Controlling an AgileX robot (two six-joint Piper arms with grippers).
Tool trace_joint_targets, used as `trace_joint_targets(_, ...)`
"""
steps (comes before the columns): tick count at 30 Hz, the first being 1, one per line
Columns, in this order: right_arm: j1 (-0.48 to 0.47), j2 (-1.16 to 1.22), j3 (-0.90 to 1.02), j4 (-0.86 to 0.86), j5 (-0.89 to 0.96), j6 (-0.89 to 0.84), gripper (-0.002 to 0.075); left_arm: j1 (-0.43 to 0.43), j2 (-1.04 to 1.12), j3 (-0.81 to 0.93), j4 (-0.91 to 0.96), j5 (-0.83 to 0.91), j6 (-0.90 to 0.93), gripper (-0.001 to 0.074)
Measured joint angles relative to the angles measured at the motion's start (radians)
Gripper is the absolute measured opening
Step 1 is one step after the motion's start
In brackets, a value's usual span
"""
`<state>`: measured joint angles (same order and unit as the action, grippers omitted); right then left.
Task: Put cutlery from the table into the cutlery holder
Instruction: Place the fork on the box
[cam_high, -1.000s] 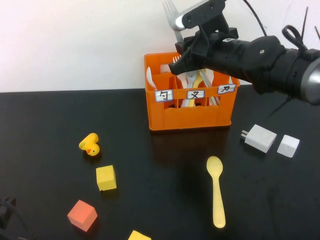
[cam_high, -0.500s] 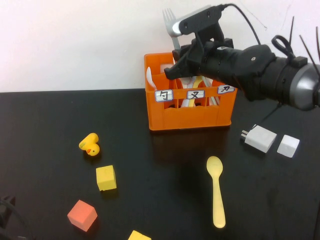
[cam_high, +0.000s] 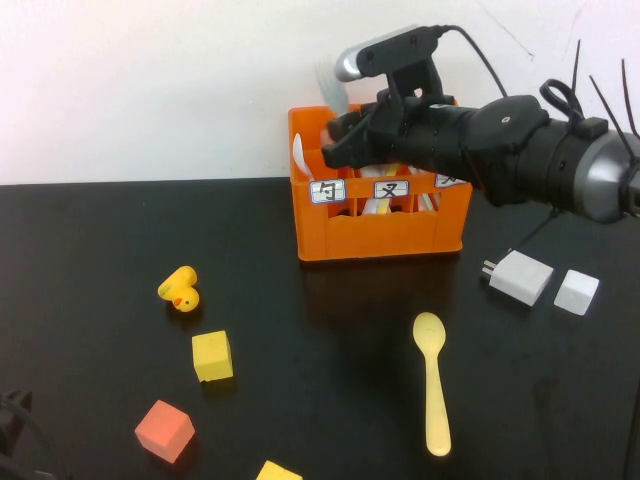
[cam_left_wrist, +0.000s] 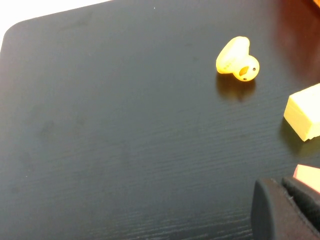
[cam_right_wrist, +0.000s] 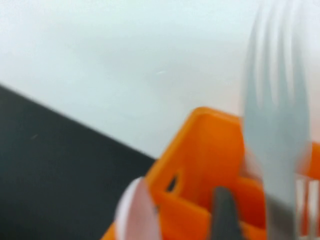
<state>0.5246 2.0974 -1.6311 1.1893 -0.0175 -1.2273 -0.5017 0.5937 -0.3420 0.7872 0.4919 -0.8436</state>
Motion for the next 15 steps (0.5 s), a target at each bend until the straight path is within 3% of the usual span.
trace_joint_targets(3, 0.0, -0.011, 0.0, 0.0, 0.04, -0.033, 0.0489, 0.0, 0.0, 0.0, 0.002, 0.0, -0.006, -0.0001)
trace_joint_targets(8, 0.001, -0.076, 0.002, 0.0, 0.095, -0.104, 0.0524, 0.0, 0.0, 0.0, 0.002, -0.007, -0.046, -0.0001)
trace_joint_targets(11, 0.001, -0.159, 0.002, 0.0, 0.159, -0.127, 0.0468, 0.0, 0.0, 0.0, 0.002, -0.031, -0.089, -0.0001)
trace_joint_targets(15, 0.001, -0.279, 0.002, -0.017, 0.309, -0.135, 0.0285, 0.0, 0.0, 0.0, -0.002, -0.105, -0.209, -0.0001)
